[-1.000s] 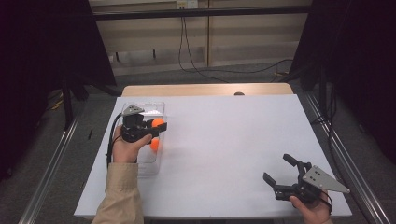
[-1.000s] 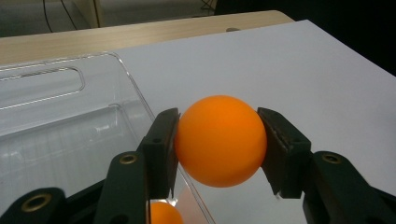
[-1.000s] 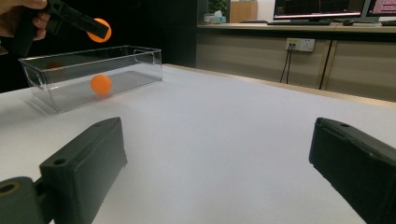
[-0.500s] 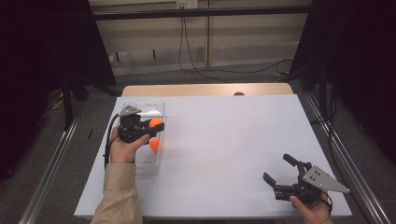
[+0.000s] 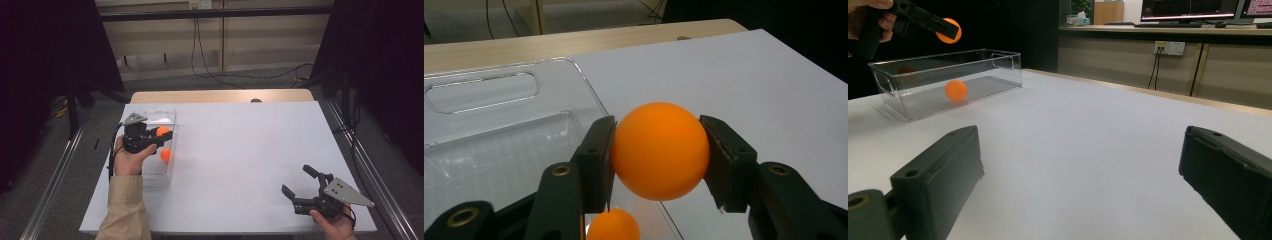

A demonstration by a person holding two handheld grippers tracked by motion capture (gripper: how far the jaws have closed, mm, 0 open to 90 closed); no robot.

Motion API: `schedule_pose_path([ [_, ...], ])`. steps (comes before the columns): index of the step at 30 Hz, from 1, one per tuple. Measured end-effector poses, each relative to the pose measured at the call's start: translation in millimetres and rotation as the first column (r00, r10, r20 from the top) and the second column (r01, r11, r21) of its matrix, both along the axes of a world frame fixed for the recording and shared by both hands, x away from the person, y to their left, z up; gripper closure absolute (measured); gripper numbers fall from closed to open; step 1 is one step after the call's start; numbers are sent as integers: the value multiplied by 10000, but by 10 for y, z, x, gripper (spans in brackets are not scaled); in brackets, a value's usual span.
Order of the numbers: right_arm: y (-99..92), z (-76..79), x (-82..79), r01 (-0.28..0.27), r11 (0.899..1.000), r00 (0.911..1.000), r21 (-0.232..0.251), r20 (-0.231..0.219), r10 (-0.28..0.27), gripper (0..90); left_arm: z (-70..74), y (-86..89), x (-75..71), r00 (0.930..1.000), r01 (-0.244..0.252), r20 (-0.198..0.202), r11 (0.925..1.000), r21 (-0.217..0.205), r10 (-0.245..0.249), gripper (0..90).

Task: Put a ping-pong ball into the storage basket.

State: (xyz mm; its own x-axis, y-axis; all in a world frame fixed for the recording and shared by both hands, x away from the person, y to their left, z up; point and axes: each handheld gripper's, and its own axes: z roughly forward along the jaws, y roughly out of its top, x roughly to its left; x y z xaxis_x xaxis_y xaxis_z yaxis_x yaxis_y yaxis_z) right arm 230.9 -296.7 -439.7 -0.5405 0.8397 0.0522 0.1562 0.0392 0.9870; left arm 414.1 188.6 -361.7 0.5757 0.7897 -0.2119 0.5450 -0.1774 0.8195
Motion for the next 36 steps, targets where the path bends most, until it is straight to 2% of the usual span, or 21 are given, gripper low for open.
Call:
schedule_pose_path([
  [36,0,1,0,8,10000,10000,-11,15,-8,30,-35,145,-10,9989,-463,65,9989,88,462,510],
])
